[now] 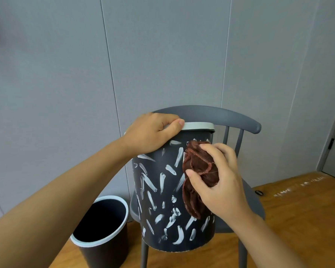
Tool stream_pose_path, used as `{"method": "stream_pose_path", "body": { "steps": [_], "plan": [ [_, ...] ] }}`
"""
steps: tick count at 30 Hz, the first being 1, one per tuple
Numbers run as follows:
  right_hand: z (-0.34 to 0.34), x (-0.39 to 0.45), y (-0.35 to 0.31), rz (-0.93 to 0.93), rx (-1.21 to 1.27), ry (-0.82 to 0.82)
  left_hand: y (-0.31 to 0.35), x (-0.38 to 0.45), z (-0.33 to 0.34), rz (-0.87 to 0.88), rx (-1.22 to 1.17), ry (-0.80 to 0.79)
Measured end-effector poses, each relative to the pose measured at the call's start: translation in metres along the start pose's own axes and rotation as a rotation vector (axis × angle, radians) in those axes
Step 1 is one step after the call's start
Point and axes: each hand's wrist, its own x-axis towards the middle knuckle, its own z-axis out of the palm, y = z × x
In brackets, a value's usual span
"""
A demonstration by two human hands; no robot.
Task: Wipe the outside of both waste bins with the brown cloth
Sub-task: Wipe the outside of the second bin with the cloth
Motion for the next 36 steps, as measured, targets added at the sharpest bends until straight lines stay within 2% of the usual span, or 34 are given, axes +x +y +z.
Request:
{"method": "stream_pose_path", "body": {
  "steps": [4, 8, 12, 19, 22, 26, 36],
  "plan": [
    [-0.006, 0.008, -0.012, 0.011, 0.018, 0.088, -0.002, 0.000, 0.001, -0.017, 0.007, 0.025],
    [-0.018, 0.031, -0.021, -0.094, -0.224, 0.188, 0.002, 0.000, 0.006, 0.007, 0.069, 0.037],
    [-0.009, 0.033, -0.023, -0.225, -0.415, 0.088, 0.003, 0.002, 0.007, 0.012, 0.048, 0.050],
    [-0.001, 0.022, -0.017, -0.240, -0.367, 0.022, 0.005, -0.002, 0.006, 0.059, 0.054, 0.031],
    [-0.004, 0.021, -0.017, -0.124, -0.243, 0.001, 0.005, -0.002, 0.006, 0.056, 0.058, 0.037],
    [-0.006, 0.019, -0.024, -0.246, -0.351, -0.041, 0.007, -0.001, 0.006, 0.070, 0.075, 0.048],
    [-0.008, 0.036, -0.030, -0.269, -0.392, -0.068, 0.005, 0.001, 0.007, 0.047, 0.043, 0.046]
  ]
}}
